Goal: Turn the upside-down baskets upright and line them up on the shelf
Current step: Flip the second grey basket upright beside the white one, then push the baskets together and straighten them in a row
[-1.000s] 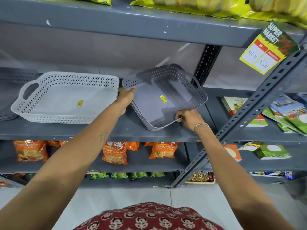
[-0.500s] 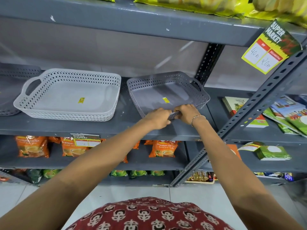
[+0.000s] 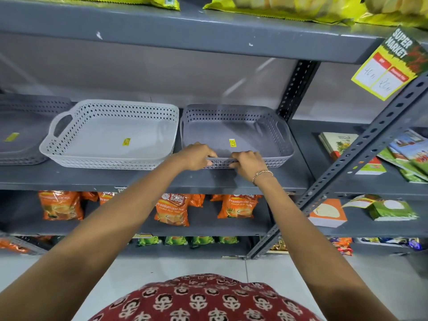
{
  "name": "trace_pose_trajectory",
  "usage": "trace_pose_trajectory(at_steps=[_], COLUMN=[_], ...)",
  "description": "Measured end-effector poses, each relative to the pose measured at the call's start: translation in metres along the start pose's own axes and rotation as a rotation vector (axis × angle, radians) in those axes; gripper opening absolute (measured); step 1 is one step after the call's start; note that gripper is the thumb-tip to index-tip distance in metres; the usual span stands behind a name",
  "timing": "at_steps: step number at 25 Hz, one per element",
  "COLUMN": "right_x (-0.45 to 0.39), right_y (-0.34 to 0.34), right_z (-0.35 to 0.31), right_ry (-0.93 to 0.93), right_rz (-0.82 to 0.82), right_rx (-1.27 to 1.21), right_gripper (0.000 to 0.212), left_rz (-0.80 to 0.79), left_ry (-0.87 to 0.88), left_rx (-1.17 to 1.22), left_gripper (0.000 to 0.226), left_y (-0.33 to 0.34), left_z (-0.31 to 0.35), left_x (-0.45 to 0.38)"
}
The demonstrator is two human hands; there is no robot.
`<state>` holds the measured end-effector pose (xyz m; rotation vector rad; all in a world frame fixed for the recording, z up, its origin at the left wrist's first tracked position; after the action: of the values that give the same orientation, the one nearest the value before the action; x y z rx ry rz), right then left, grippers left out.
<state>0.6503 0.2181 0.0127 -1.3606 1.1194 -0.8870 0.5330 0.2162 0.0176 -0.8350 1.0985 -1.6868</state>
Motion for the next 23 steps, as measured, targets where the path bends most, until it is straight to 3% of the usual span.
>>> trace_pose_trajectory(at_steps=[2,5,8,11,15,18,23], right_x=[0.001,0.001,-0.001,-0.004,-0.002,0.001,0.010], right_y=[-0.001,-0.011,-0.013,-0.004,0.001,-0.005,-0.009], right_z=[0.001,-0.002,-0.016,-0.032,-0.040,-0.042,-0.042], right_ry=[0.030,0.065,0.071,0.067,0.042,0.042,0.050], right_rz=[-0.033,-0.017,-0.026,-0.083,-0.095,-0.055,-0.038], right_rx=[-0.063,-0.194,-0.233,-0.235,-0.070,-0.003,0.020], right_gripper=[0.027,0.032,0.036,0.042,0.034,0.026,0.020], left_rz=[0.045,0.086,-0.086,-0.230,-0.061,0.040,0.067], left_ry=[0.052,0.036,-0.162,-0.244,-0.156,-0.182,-0.153], left_rx=[0.070,0.106,-0.005,-0.091,-0.033,-0.080,-0.168], left_gripper=[0.046,0.085,0.103,0.086,0.036,0.037,0.040], left_y=[-0.007,-0.036,-0.051,-0.047,-0.040,-0.040,-0.040], left_z=[0.001,-0.019,-0.080,-0.128,-0.135,-0.138,-0.134], left_x=[0.006,0.021,0.040,0.060,0.065,0.072,0.074])
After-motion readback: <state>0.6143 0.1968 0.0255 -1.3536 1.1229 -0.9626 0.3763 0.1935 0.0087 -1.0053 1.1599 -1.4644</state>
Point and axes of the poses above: each hand's wrist, its own x-axis away from the middle knuckle, its own y-axis out of the palm, z = x × y, the point moved 10 cm from there along -x, towards the middle knuckle, and after that the axes turned 11 degrees about z, right-handed, at the moved point
